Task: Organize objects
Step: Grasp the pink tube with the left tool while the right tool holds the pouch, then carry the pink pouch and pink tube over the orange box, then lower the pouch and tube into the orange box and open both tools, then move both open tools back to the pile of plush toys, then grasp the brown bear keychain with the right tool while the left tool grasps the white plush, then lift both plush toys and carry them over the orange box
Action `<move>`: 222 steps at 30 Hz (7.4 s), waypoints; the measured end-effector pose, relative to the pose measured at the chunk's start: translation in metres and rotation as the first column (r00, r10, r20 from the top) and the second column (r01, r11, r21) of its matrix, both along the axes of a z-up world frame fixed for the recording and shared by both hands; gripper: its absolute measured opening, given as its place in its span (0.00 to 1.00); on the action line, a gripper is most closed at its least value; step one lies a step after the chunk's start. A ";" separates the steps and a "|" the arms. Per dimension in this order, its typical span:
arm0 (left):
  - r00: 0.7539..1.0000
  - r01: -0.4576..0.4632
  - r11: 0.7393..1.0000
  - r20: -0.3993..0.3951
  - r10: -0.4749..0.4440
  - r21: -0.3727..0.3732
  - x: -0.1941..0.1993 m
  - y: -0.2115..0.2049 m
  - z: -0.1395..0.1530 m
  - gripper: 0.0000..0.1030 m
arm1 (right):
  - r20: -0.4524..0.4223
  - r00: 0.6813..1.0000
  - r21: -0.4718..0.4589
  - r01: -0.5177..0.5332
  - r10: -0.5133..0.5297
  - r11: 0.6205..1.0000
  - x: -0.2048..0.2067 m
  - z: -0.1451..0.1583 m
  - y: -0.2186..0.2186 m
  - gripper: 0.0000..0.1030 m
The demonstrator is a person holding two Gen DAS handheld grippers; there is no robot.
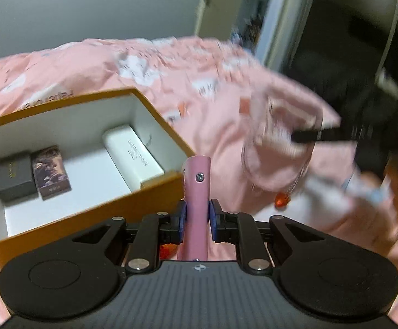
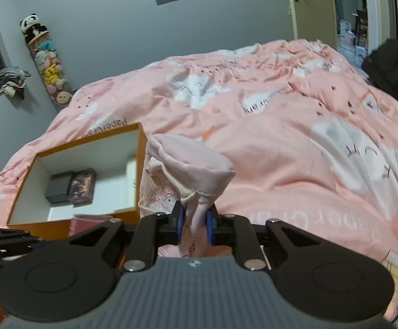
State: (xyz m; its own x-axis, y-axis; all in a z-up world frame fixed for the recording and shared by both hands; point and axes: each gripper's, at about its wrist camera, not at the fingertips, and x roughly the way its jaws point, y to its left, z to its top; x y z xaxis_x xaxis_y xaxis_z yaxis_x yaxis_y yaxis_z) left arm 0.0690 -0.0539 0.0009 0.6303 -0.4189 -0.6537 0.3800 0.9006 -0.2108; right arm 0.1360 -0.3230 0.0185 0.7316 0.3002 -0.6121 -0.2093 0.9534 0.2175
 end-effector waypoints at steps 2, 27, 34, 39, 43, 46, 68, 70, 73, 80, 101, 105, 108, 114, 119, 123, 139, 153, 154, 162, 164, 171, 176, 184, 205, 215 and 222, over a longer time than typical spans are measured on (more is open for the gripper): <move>1.000 -0.028 0.997 0.013 0.029 -0.073 0.004 0.014 0.012 0.19 | 0.014 1.000 -0.005 -0.025 0.025 1.000 -0.001 0.009 0.005 0.17; 0.962 -0.269 0.962 -0.071 0.265 -0.052 0.107 0.087 0.037 0.19 | -0.042 0.947 -0.069 -0.320 0.317 0.945 0.104 0.012 0.141 0.17; 0.921 -0.351 0.923 -0.232 0.312 -0.155 0.163 0.102 -0.008 0.19 | -0.097 0.951 -0.101 -0.302 0.293 0.948 0.142 -0.009 0.142 0.17; 0.890 -0.388 0.902 -0.331 0.313 -0.191 0.198 0.102 -0.040 0.19 | -0.113 0.953 -0.086 -0.291 0.281 0.953 0.164 -0.013 0.137 0.17; 0.861 -0.416 0.880 -0.409 0.302 -0.227 0.218 0.107 -0.064 0.19 | -0.126 0.951 -0.088 -0.294 0.282 0.952 0.176 -0.019 0.140 0.17; 0.838 -0.444 0.853 -0.465 0.286 -0.275 0.229 0.113 -0.082 0.19 | -0.134 0.949 -0.089 -0.298 0.285 0.950 0.181 -0.024 0.142 0.17; 0.862 -0.402 0.911 -0.295 0.412 0.096 0.242 0.094 -0.083 0.30 | -0.210 0.914 -0.098 -0.374 0.348 0.922 0.197 -0.033 0.173 0.18; 0.874 -0.402 0.914 -0.274 0.402 0.057 0.235 0.101 -0.070 0.30 | -0.237 0.900 -0.082 -0.394 0.366 0.916 0.198 -0.033 0.179 0.18; 0.879 -0.418 0.906 -0.224 0.420 0.059 0.221 0.111 -0.051 0.30 | -0.290 0.868 -0.050 -0.434 0.402 0.900 0.201 -0.037 0.188 0.18; 0.882 -0.415 0.910 -0.238 0.407 0.018 0.190 0.127 -0.034 0.30 | -0.438 0.791 0.023 -0.464 0.426 0.885 0.228 -0.071 0.215 0.18; 0.890 -0.388 0.920 -0.237 0.389 0.053 0.167 0.117 -0.048 0.30 | -0.367 0.885 -0.116 -0.350 0.288 0.930 0.247 -0.096 0.234 0.26; 0.899 -0.382 0.923 -0.212 0.383 0.049 0.160 0.115 -0.039 0.30 | -0.353 0.893 -0.114 -0.336 0.278 0.935 0.242 -0.088 0.233 0.31; 0.904 -0.382 0.923 -0.188 0.385 0.054 0.151 0.115 -0.029 0.30 | -0.316 0.907 -0.118 -0.328 0.277 0.937 0.235 -0.077 0.231 0.41; 0.910 -0.392 0.919 -0.130 0.393 0.031 0.111 0.114 -0.001 0.30 | -0.222 0.938 -0.087 -0.289 0.265 0.953 0.194 -0.039 0.210 0.51; 0.917 -0.383 0.923 -0.143 0.373 -0.050 0.063 0.113 0.010 0.30 | -0.153 0.952 -0.011 -0.270 0.265 0.963 0.127 -0.015 0.175 0.55; 0.896 -0.401 0.915 -0.230 0.381 -0.046 0.039 0.110 -0.004 0.33 | -0.196 0.947 0.070 -0.246 0.255 0.967 0.077 -0.017 0.152 0.55; 0.895 -0.331 0.936 -0.275 0.352 0.118 -0.031 0.089 -0.029 0.49 | -0.474 0.807 0.049 -0.376 0.353 0.925 -0.012 -0.081 0.182 0.54; 0.969 -0.019 0.888 -0.210 0.130 0.460 -0.030 0.024 -0.065 0.69 | -0.558 0.760 0.161 -0.296 0.334 0.941 -0.011 -0.099 0.153 0.44; 0.965 -0.016 0.895 -0.226 0.130 0.447 -0.028 0.026 -0.068 0.70 | -0.561 0.754 0.156 -0.309 0.342 0.938 -0.011 -0.100 0.156 0.46; 0.946 -0.063 0.929 -0.275 0.172 0.364 -0.024 0.040 -0.081 0.59 | -0.587 0.720 0.185 -0.327 0.371 0.927 -0.006 -0.118 0.162 0.49; 0.942 -0.108 0.944 -0.270 0.197 0.313 -0.026 0.049 -0.073 0.57 | -0.569 0.732 0.191 -0.325 0.374 0.926 -0.009 -0.109 0.158 0.46; 0.929 -0.312 0.948 -0.186 0.318 0.063 -0.030 0.085 -0.040 0.56 | -0.407 0.810 0.252 -0.345 0.422 0.904 -0.009 -0.071 0.149 0.44; 0.863 -0.482 0.862 -0.260 0.434 -0.160 -0.018 0.116 -0.065 0.56 | -0.347 0.843 0.262 -0.335 0.412 0.905 0.006 -0.080 0.154 0.44; 0.803 -0.551 0.824 -0.353 0.480 -0.132 -0.011 0.123 -0.088 0.62 | -0.447 0.816 0.174 -0.324 0.368 0.930 0.011 -0.118 0.161 0.44; 0.953 -0.152 0.924 -0.196 0.231 0.350 -0.002 0.080 -0.052 0.65 | -0.290 0.862 -0.184 -0.476 0.415 0.860 -0.018 -0.081 0.186 0.45; 0.935 0.124 0.931 -0.354 0.006 0.344 0.044 0.082 -0.066 0.66 | -0.343 0.823 -0.248 -0.545 0.453 0.801 -0.016 -0.088 0.202 0.49; 0.889 0.152 0.948 -0.458 -0.008 0.279 0.064 0.086 -0.084 0.67 | -0.372 0.818 -0.256 -0.546 0.440 0.798 -0.006 -0.101 0.204 0.44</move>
State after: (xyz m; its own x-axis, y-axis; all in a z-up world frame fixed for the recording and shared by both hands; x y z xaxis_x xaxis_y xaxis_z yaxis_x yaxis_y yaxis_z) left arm 0.1326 0.0321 -0.0832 0.2138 -0.1945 -0.9573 0.3835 0.9180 -0.1009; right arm 0.1302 -0.1192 -0.0824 0.3215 0.3093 -0.8950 -0.6511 0.7584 0.0282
